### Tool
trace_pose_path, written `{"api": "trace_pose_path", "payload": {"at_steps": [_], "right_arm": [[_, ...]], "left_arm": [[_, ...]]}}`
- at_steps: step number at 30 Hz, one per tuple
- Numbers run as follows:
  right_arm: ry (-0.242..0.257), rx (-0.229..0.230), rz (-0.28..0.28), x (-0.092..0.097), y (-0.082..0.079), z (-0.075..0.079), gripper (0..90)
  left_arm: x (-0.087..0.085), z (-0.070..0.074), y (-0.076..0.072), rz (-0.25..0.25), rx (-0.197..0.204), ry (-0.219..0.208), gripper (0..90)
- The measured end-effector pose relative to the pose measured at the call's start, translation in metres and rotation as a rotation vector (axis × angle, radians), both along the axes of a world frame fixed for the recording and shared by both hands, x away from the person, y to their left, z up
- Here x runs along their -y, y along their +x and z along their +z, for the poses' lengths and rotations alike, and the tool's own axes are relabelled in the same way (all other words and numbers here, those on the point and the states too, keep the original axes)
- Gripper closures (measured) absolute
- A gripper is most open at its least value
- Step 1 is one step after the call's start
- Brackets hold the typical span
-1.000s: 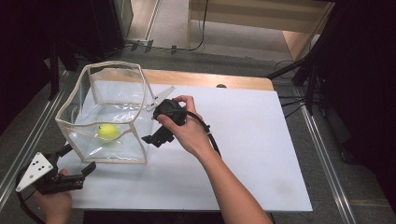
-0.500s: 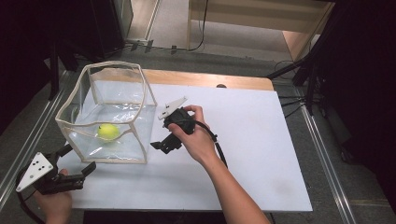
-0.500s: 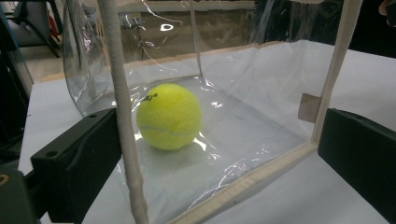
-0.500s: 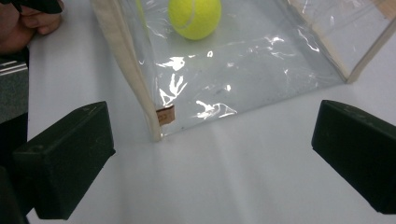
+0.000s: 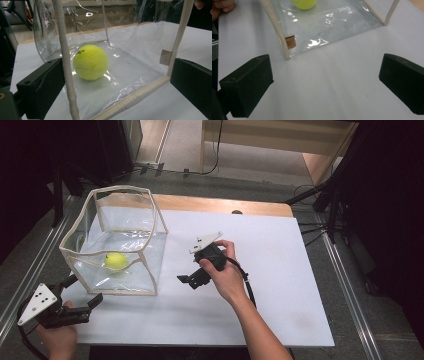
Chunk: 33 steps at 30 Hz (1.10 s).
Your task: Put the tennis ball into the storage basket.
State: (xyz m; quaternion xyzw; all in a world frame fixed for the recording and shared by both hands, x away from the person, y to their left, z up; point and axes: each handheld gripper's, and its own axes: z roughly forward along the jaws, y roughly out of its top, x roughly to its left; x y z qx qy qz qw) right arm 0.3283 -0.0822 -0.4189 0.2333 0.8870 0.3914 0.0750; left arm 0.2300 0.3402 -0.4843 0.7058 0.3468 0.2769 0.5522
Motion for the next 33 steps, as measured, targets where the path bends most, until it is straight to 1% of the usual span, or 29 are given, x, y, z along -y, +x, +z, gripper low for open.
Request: {"api": "trace_pose_path", "payload": {"at_steps": [3, 6, 7, 14, 18, 27, 31, 33], "right_arm": [[0.006, -0.003, -0.020, 0.010, -0.002, -0.004, 0.0], [0.013, -0.014, -0.048, 0.020, -0.005, -0.008, 0.0], [0.011, -0.006, -0.051, 0.025, -0.006, -0.010, 0.0], [0.038, -0.017, -0.106, 0.051, -0.014, -0.017, 0.0], [0.060, -0.012, -0.136, 0.068, -0.019, -0.020, 0.0], [0.091, -0.014, -0.209, 0.103, -0.031, -0.031, 0.0], [0.106, -0.002, -0.240, 0.119, -0.037, -0.036, 0.0], [0.115, -0.005, -0.255, 0.126, -0.041, -0.038, 0.0]], "left_arm": [[0.000, 0.000, 0.000, 0.001, 0.001, 0.000, 0.1], [0.000, 0.000, 0.000, 0.002, 0.000, 0.000, 0.1], [0.000, 0.000, 0.000, 0.001, 0.000, 0.000, 0.1], [0.001, 0.000, 0.000, 0.003, -0.001, 0.002, 0.1], [0.001, 0.000, 0.000, 0.003, -0.002, 0.004, 0.1], [0.002, 0.000, -0.001, 0.008, -0.005, 0.001, 0.1], [0.002, 0.000, 0.000, 0.007, -0.006, 0.002, 0.1], [0.001, 0.000, 0.000, 0.005, -0.006, 0.007, 0.1]]}}
